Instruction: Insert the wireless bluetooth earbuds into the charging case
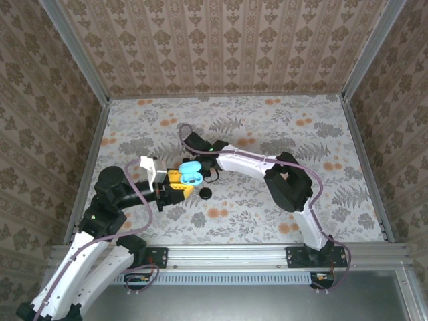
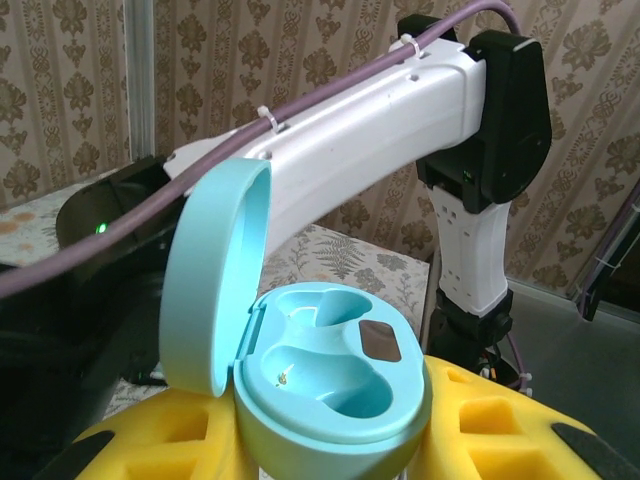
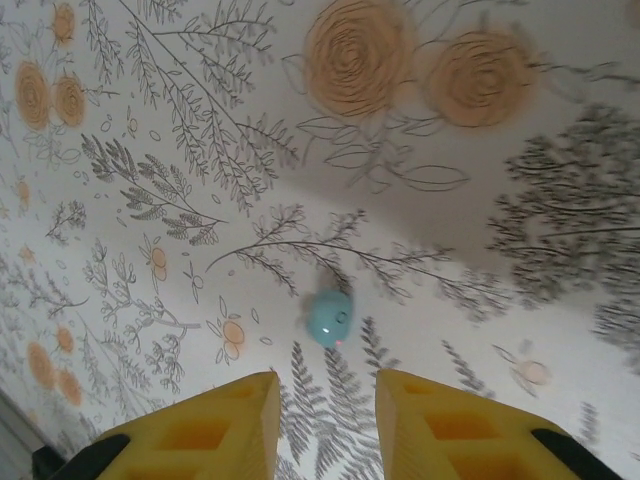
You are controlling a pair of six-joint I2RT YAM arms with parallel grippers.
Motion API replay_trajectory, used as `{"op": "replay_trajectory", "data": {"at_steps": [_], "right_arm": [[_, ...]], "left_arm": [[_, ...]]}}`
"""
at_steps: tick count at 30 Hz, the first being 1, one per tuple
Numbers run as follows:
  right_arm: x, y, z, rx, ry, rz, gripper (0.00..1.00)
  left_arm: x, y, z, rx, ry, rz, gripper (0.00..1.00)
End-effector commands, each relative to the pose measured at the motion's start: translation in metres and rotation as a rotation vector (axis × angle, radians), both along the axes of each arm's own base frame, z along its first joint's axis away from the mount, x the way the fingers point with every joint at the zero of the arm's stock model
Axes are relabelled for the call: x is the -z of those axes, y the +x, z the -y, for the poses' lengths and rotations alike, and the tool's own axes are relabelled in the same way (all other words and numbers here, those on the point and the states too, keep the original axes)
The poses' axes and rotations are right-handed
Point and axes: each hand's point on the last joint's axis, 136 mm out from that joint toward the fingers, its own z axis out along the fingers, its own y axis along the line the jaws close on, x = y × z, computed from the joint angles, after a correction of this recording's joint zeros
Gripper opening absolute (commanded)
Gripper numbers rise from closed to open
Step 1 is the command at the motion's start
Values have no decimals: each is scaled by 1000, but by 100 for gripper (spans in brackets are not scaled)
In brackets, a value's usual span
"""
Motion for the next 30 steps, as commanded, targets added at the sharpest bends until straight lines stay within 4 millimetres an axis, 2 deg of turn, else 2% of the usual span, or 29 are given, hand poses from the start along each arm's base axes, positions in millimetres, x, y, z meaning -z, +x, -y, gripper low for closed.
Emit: {"op": "replay_trajectory", "data": {"at_steps": [1,5,13,26,30], "right_arm": [[16,3,-2,53,-62,3,30],[22,4,-14,41,-76,19,28],[39,2,-8,42,-169,26,28],[43,-5,-16,16,-186,30,33],[36,-4,-16,10,-189,51,33]], "left_arm": [[-14,-1,-5,-21,-12,56,10],[-13,0,-5,-26,-9,59,10],[-14,0,-6,-30,-10,64,10],[-12,1,-7,-36,-6,62,9],[-11,1,-7,-37,-3,60,9]]}}
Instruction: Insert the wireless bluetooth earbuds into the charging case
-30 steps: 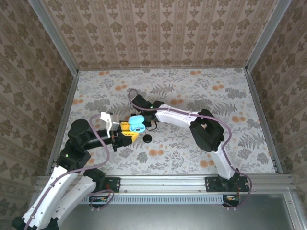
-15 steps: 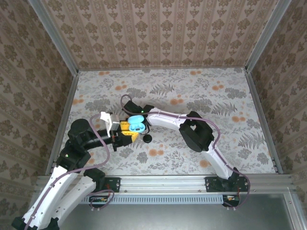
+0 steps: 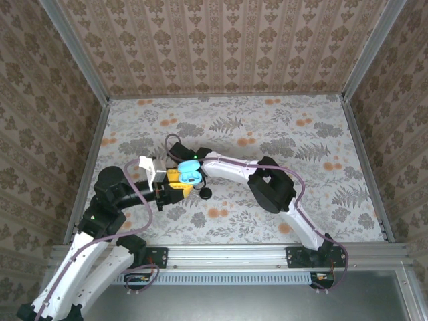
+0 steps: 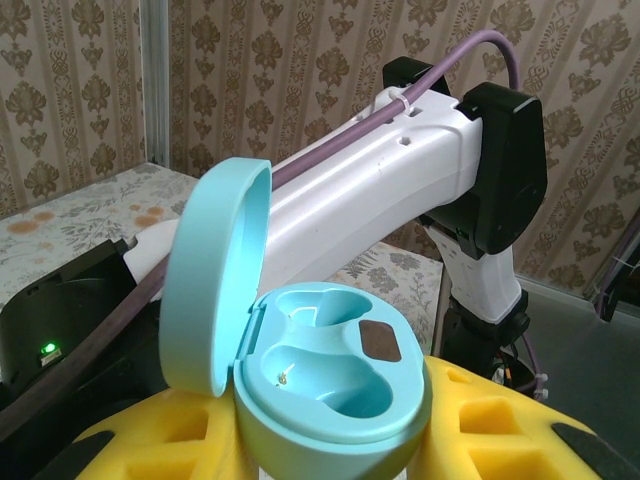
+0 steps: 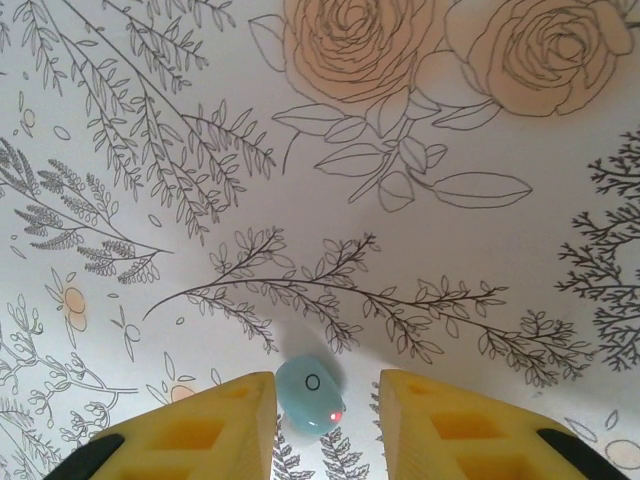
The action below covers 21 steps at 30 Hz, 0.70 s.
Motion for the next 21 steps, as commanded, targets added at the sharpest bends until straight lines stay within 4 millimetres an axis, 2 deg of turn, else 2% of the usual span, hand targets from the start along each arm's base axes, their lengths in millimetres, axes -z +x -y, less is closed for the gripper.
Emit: {"op": "replay_trajectory", "data": {"at_steps": [1,7,21], "right_arm": [[-1,1,5,-3,-47,24,33],[-10,-4,-7,-83,-19,55,35],[11,-18,-7,-176,-114,36,36]], "left_arm": [[-11,-3,-5,-14,-8,42,9],[-12,-3,-5,-17,-9,45,9],[-11,-3,-6,-21,-8,41,9]]}}
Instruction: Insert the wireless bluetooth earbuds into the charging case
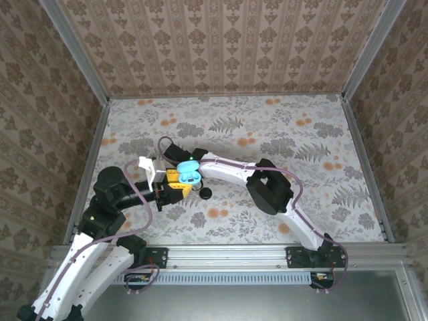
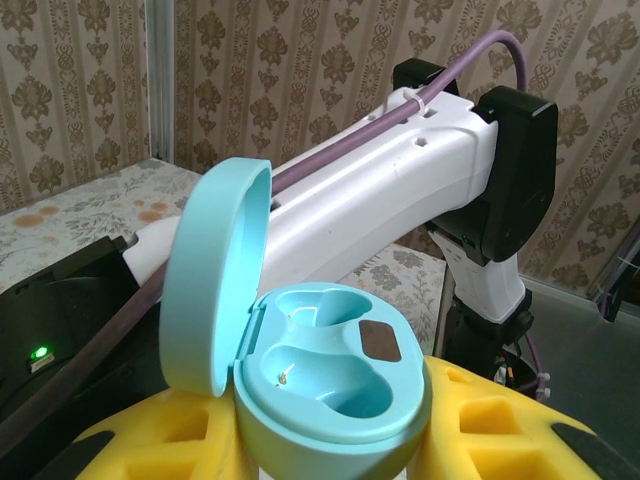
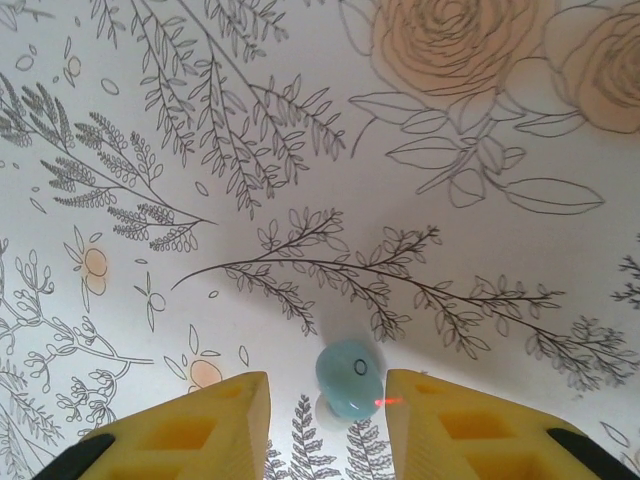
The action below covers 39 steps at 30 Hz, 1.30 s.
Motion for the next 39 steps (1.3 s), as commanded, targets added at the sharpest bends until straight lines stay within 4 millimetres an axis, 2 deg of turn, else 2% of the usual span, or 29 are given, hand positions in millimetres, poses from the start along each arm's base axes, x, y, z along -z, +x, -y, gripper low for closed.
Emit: {"op": "replay_trajectory", "data": {"at_steps": [1,13,23,27,33,39], "right_arm": [[16,-11,4,-51,-84,-11,36],[32,-12,13,-62,-159,-13,32],[23,-3,7,-91,-167,29,37],[27,-3,5,-104,-180,23,37],[36,-6,6,-110,-194,1,31],[34,-6,8,-118,-197,2,22]], "left_arm": [[-14,-3,-4,-12,-15,52,9],[-14,-4,-5,-15,-18,54,9],[-14,-4,-5,-15,-19,54,9],[-15,-3,-5,-15,-21,57,9],[-14,-3,-5,-17,-19,57,9],[-14,-1,-5,-18,-21,58,9]]}}
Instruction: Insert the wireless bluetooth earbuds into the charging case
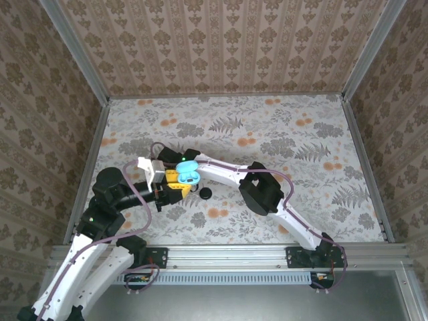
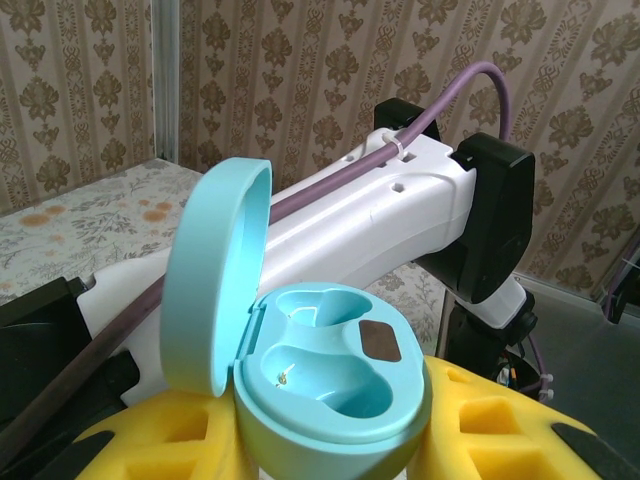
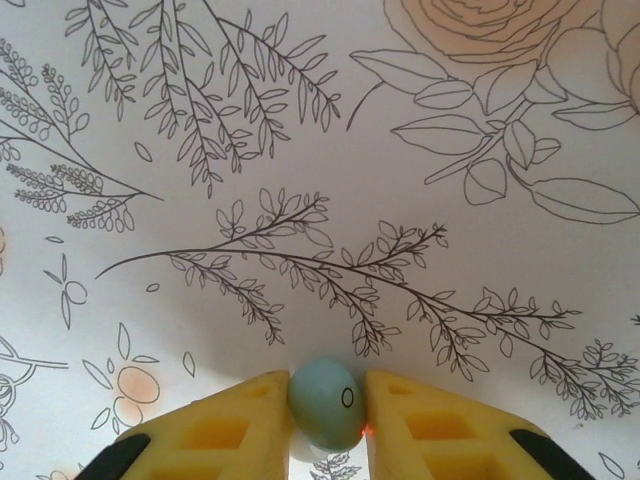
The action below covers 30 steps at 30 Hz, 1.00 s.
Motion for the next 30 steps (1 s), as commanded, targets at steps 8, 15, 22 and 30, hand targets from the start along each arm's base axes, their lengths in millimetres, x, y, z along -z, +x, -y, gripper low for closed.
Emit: {"op": "replay_trajectory", "data": {"at_steps": [8,15,22,30], "right_arm": [[-5,6,17,9,-7,0,17],[-44,23,64,123,79,37,15],[-81,33,124,233,134,71,15],[-129,20,188,315,181,143,15]], "left_arm": [[-14,0,-2,-7,-26,48,9],[-11,4,1,-8,-38,34,8],[-3,15,10,12,-48,9,8],[4,26,27,41,-75,41,7]]}}
